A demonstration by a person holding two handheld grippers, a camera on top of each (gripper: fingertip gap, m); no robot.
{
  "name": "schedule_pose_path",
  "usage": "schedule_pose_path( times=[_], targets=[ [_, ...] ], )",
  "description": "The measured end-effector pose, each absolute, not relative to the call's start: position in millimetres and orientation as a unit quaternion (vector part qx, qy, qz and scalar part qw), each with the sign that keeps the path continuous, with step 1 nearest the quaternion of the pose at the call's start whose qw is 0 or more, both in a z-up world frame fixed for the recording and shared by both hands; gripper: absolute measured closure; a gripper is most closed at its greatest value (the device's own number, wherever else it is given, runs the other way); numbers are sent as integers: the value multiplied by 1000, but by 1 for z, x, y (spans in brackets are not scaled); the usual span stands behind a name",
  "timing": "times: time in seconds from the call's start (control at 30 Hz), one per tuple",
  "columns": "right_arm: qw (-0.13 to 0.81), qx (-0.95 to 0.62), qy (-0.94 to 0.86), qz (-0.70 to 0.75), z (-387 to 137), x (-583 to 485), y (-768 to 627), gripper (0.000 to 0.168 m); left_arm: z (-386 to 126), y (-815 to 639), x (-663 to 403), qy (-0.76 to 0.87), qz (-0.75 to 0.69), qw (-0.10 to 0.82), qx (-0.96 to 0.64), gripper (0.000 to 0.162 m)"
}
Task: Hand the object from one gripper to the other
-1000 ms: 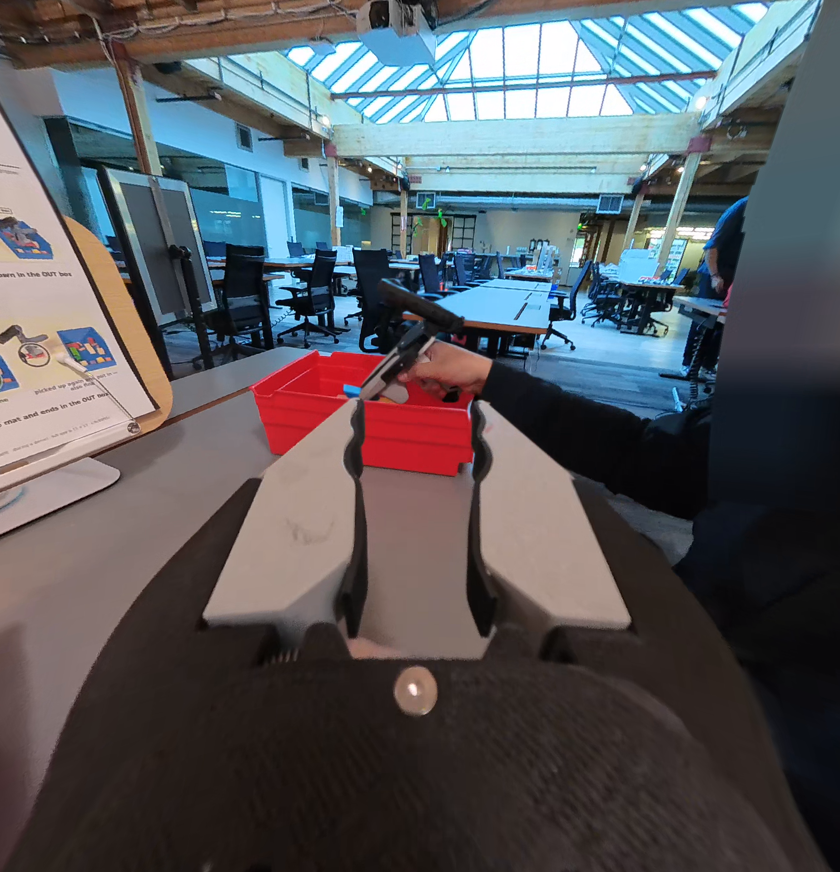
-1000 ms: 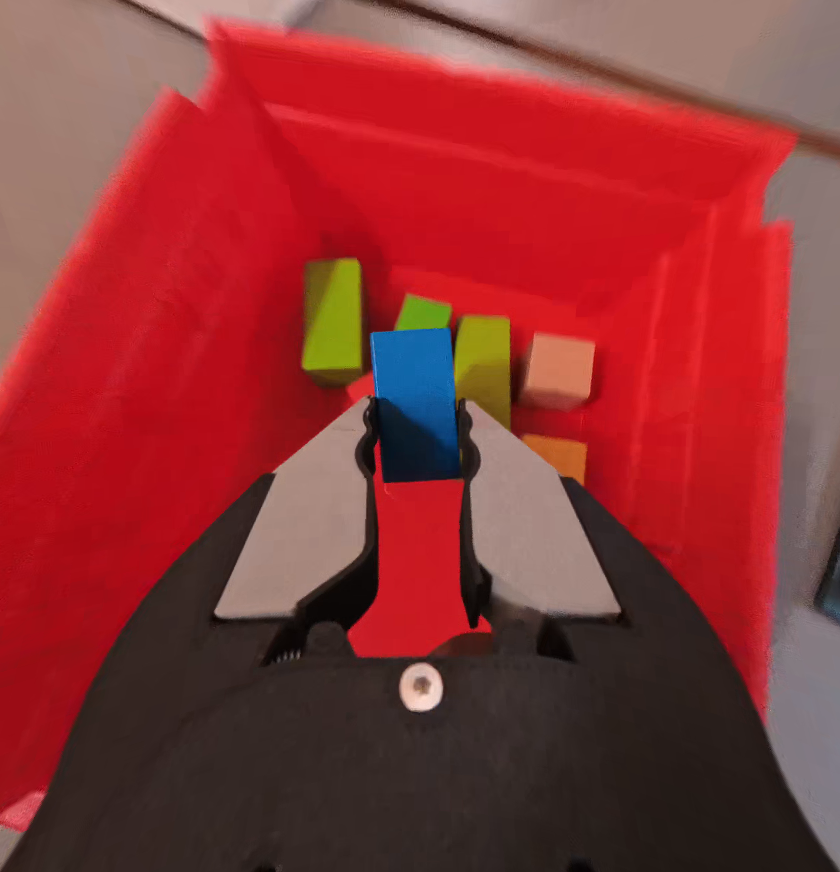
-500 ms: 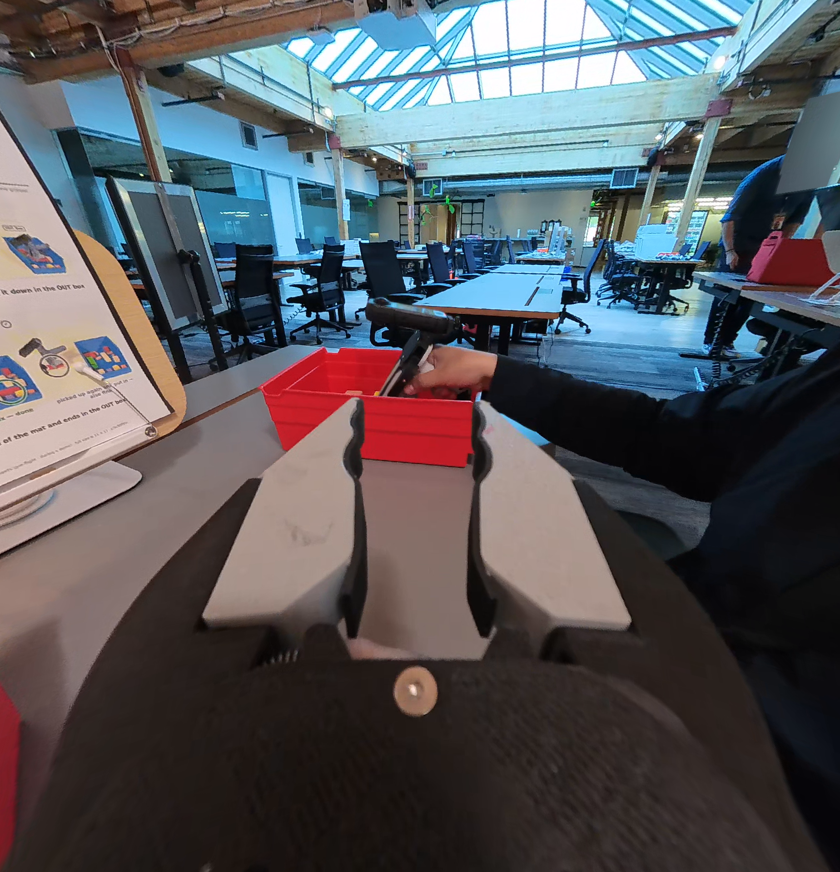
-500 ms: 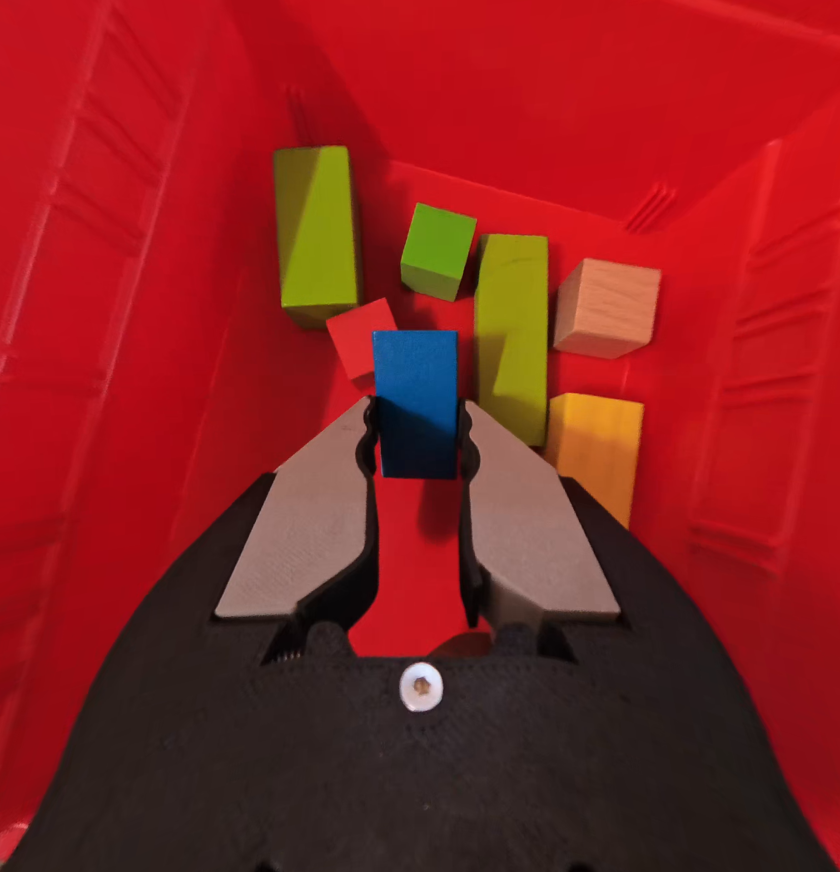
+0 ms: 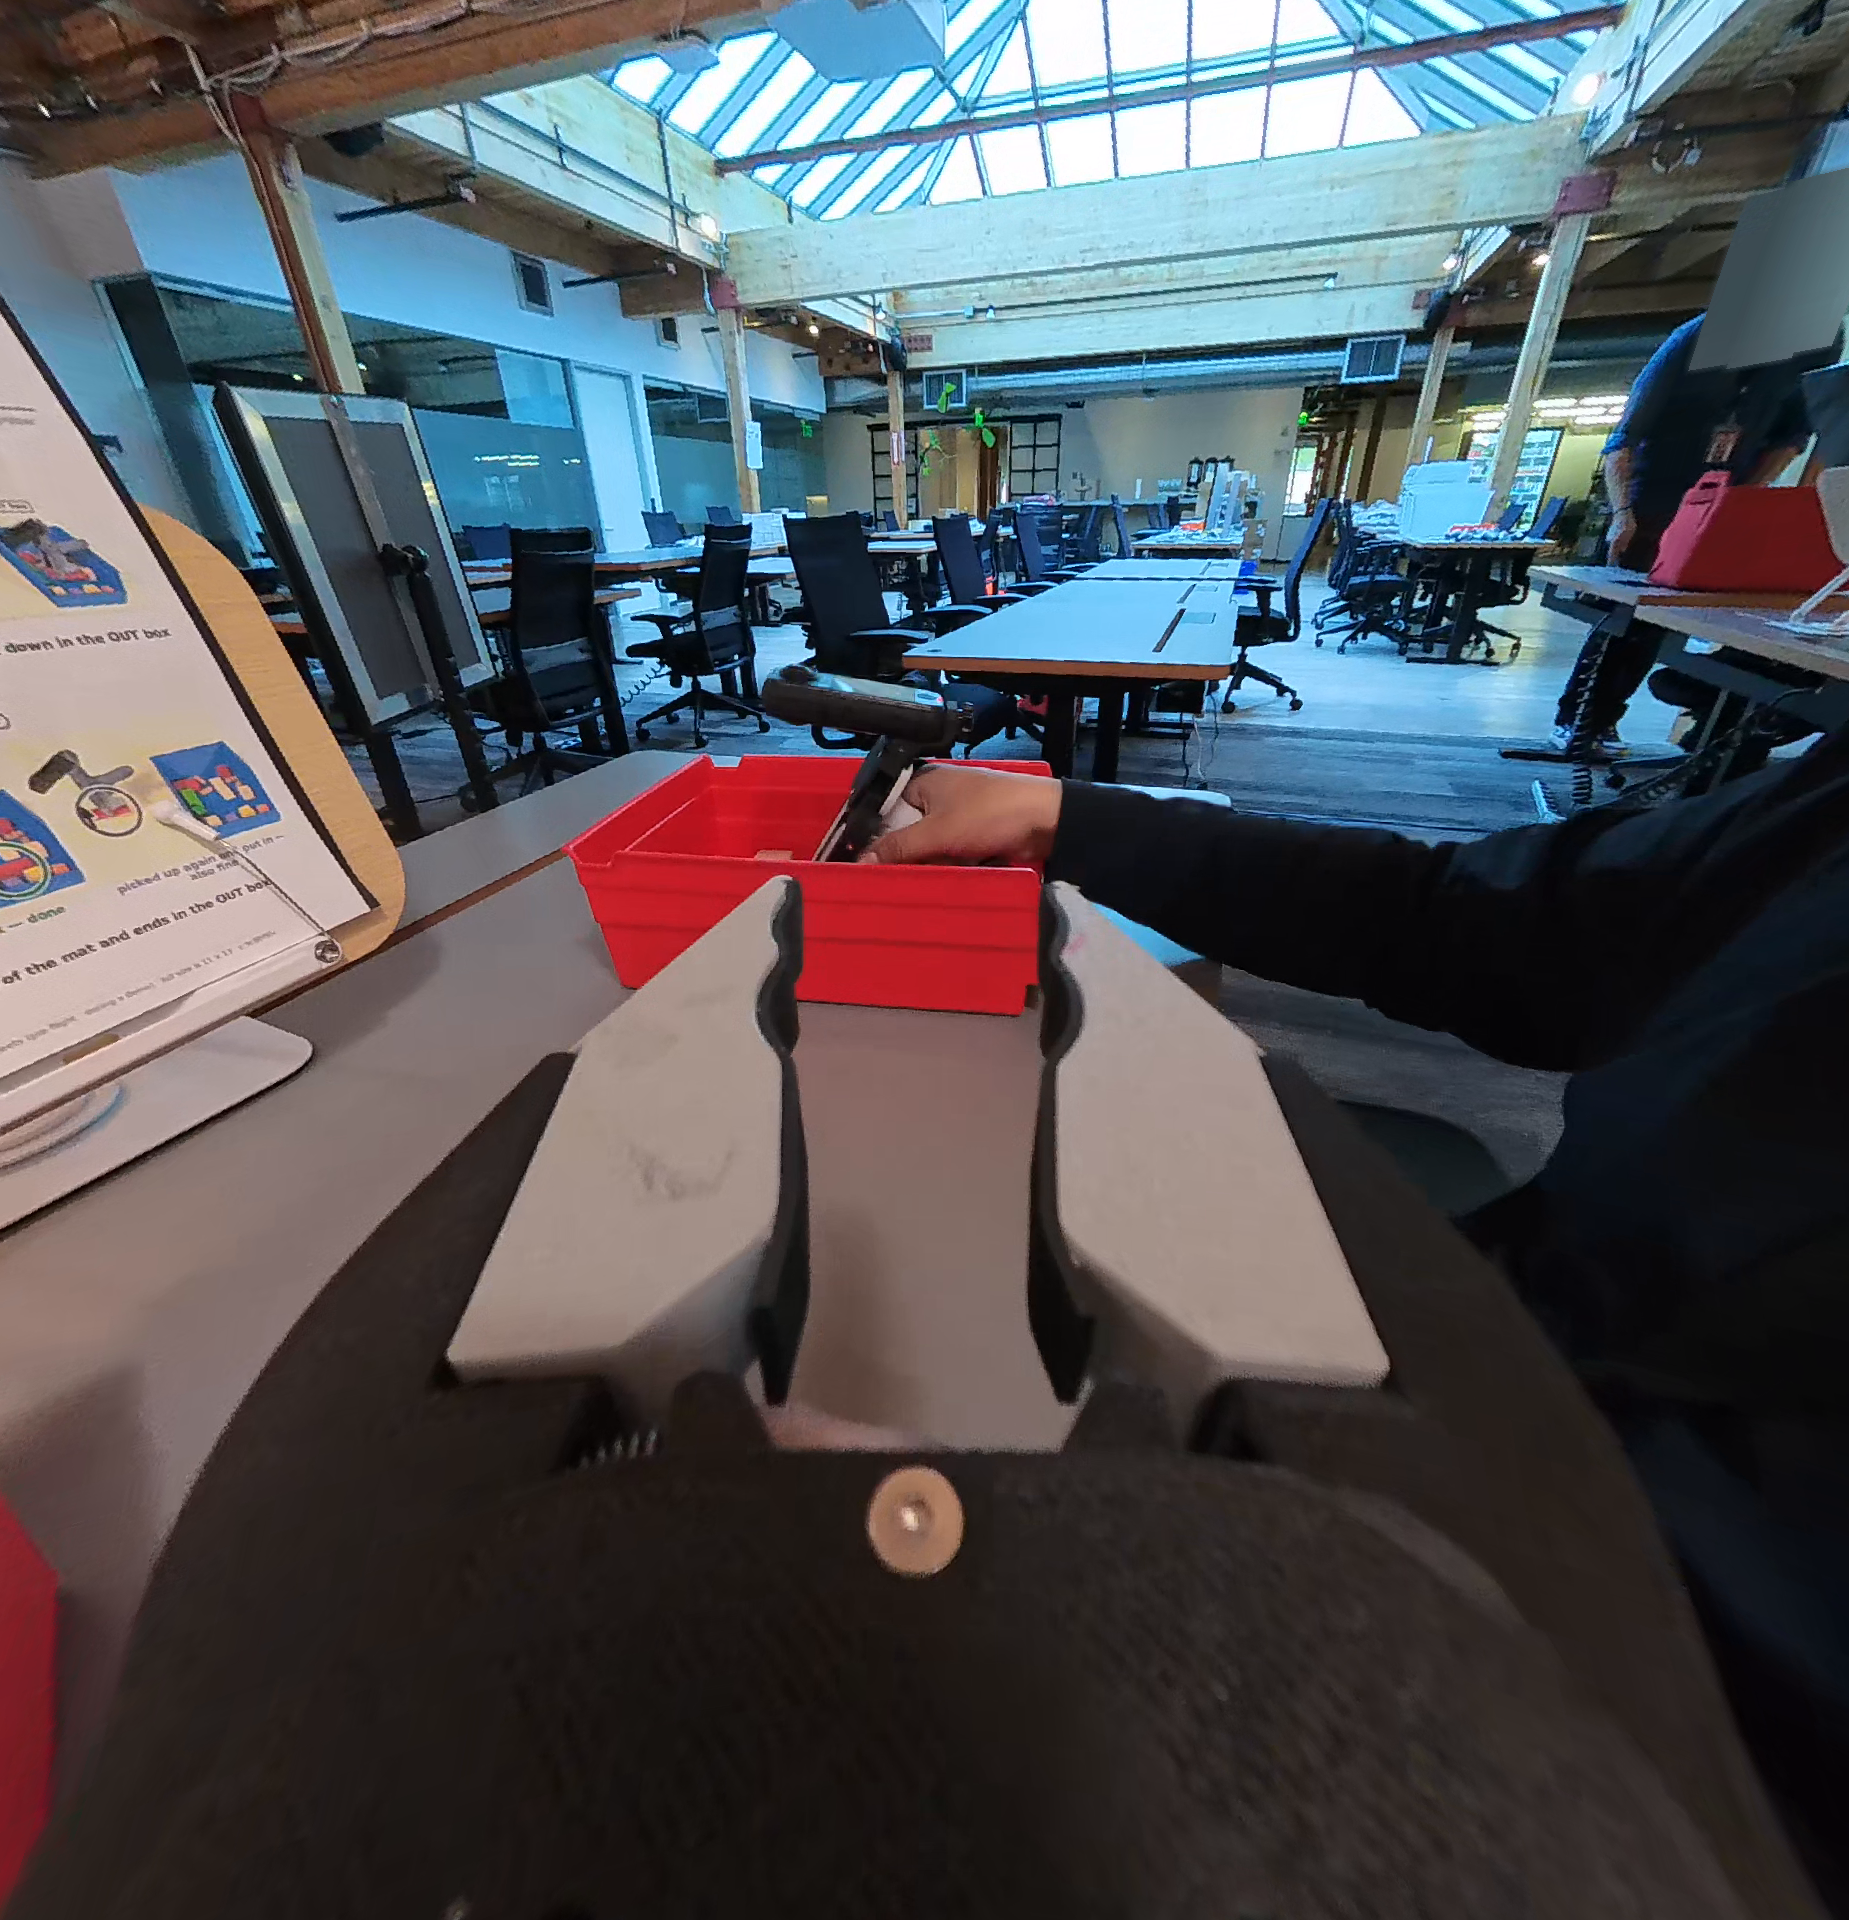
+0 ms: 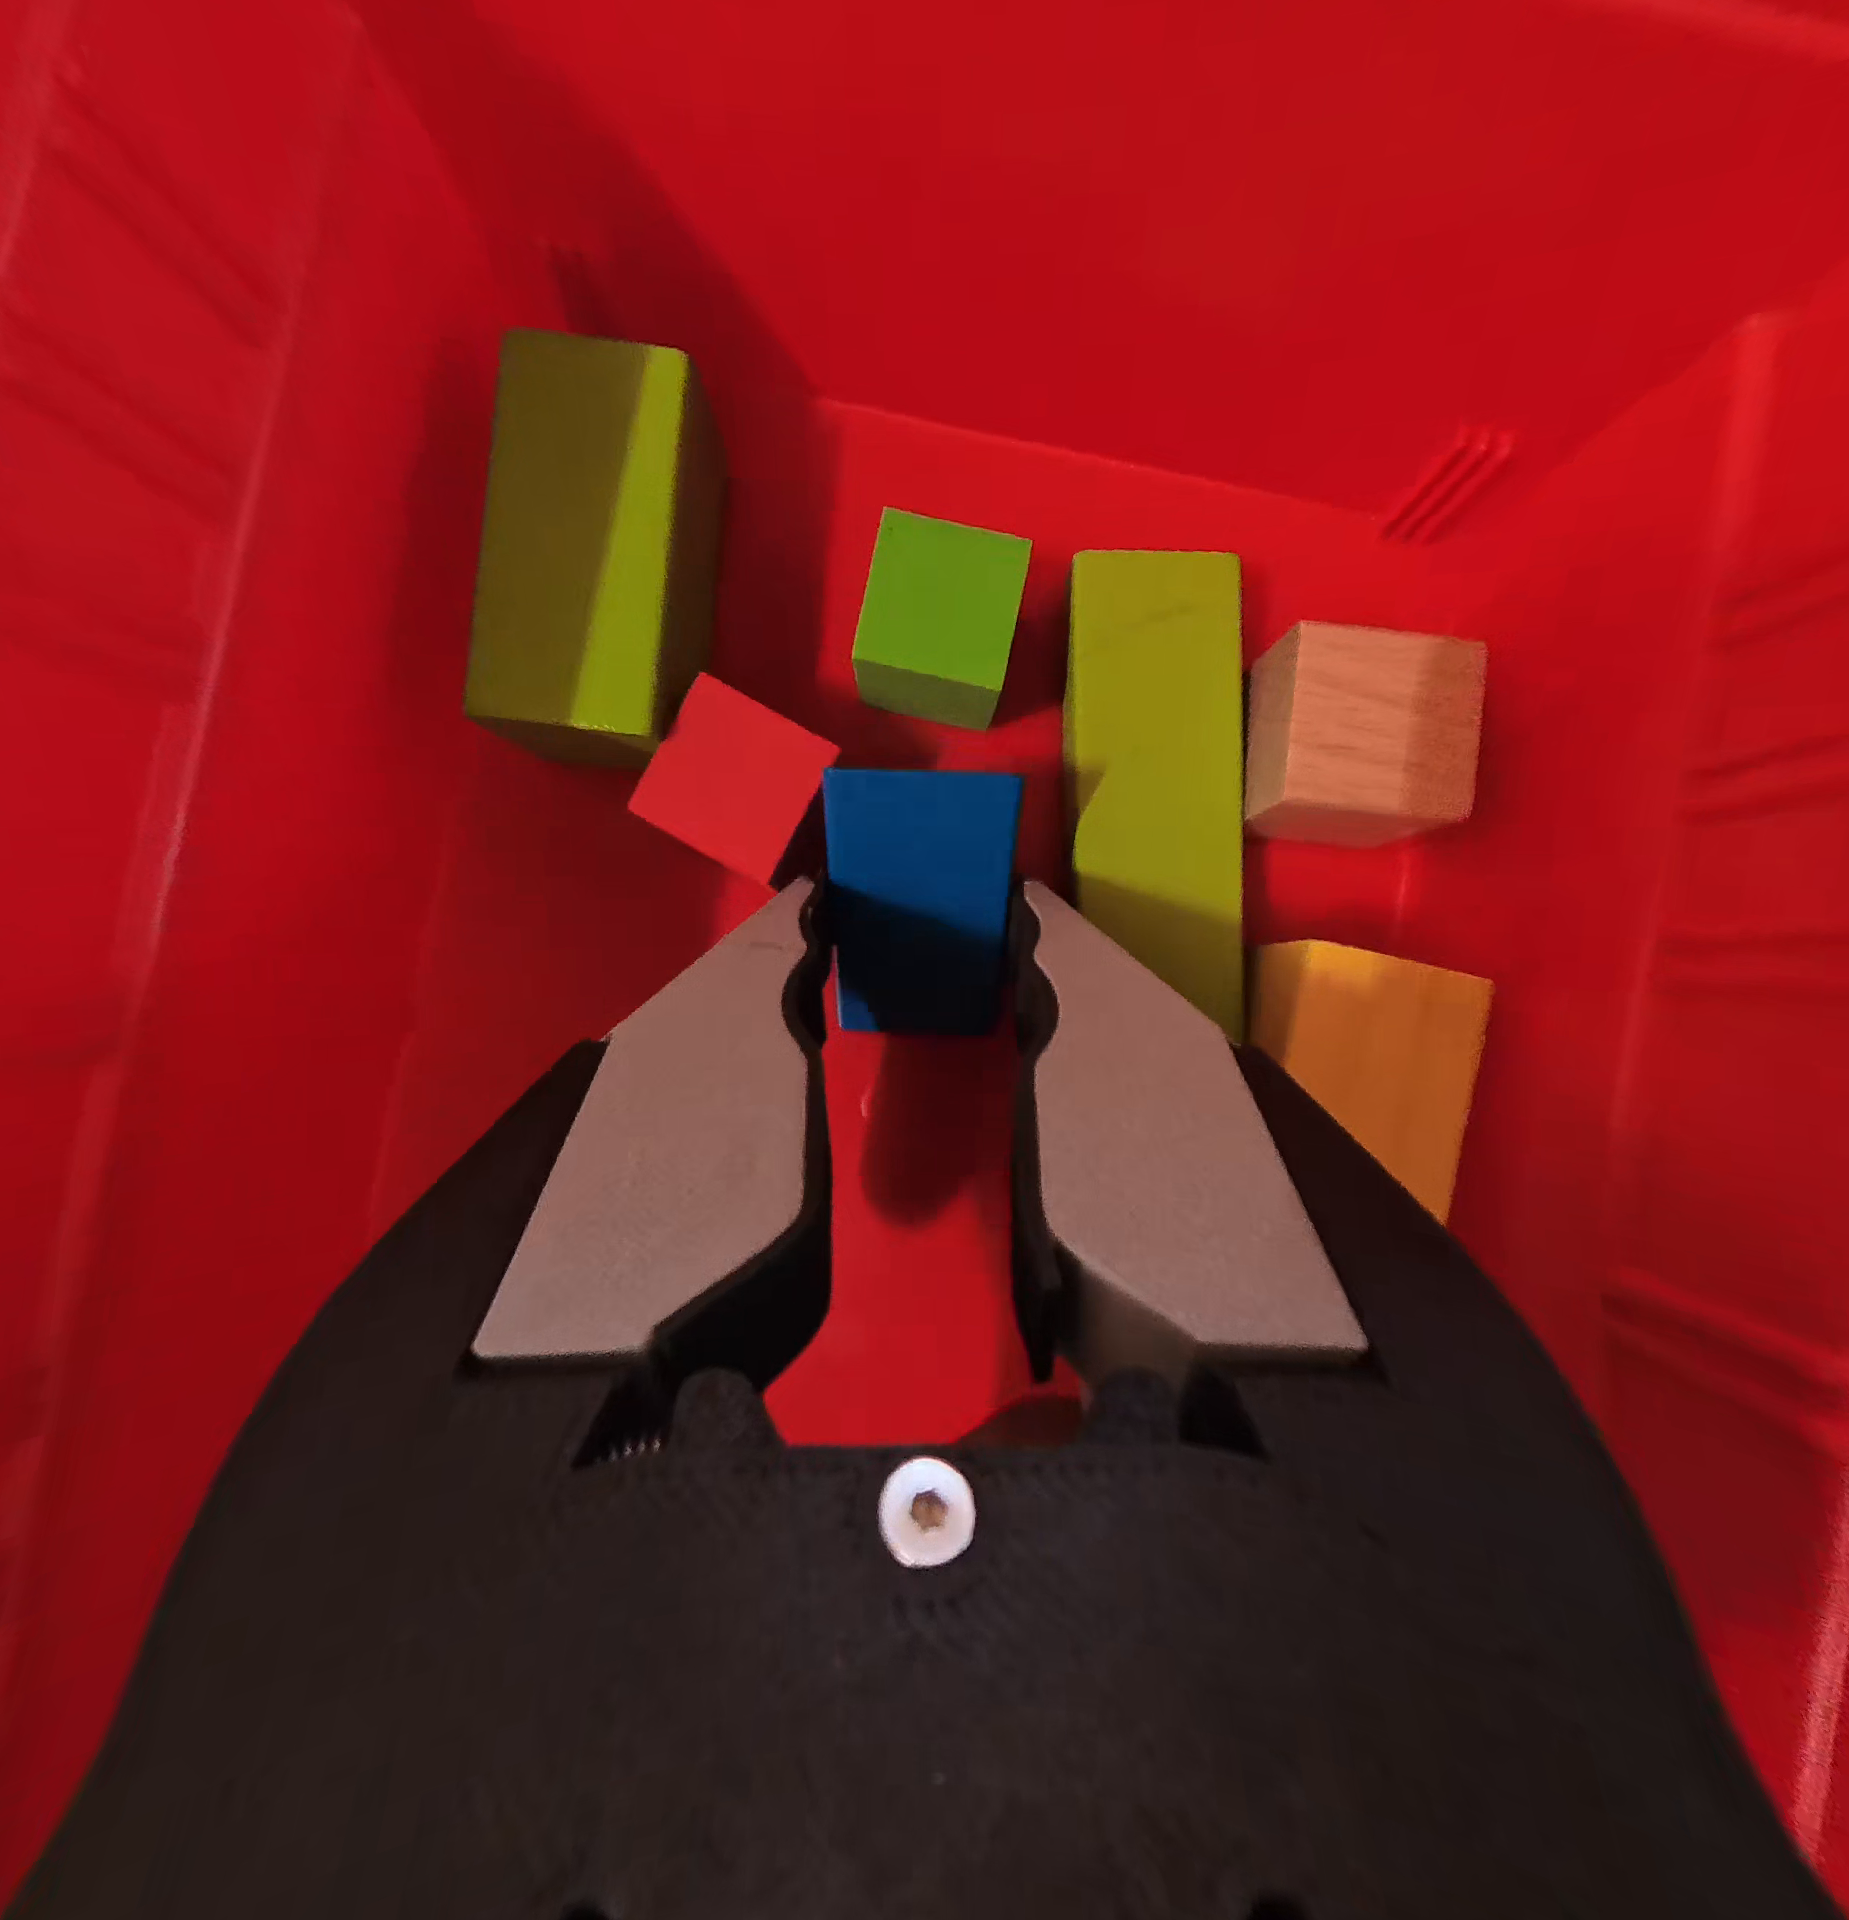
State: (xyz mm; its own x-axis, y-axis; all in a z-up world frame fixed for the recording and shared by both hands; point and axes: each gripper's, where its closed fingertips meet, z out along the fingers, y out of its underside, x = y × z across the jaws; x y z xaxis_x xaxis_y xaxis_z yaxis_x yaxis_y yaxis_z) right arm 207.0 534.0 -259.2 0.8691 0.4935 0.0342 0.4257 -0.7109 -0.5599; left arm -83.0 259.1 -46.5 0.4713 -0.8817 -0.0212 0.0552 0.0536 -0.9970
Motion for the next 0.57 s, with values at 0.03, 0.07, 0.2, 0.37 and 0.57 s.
schedule_pose_path(
  times=[0.03, 0.07, 0.2, 0.37, 0.57],
  targets=[
    [285, -924, -250, 58, -258, 207, 532, 134, -46, 259, -84, 356, -370, 633, -579, 119],
    [283, -924, -250, 58, -257, 208, 529, 130, -45, 259, -86, 356, -369, 632, -581, 119],
    [314, -916, -243, 50, -231, 217, 521, 115, -55, 269, -112, 347, -327, 598, -644, 109],
    [404, -876, -248, 86, -164, 205, 500, 112, -78, 286, -199, 276, -234, 563, -743, 92],
    [518, -789, -290, 160, -72, 154, 456, 118, -125, 275, -323, 181, -52, 487, -853, 133]
  ],
)
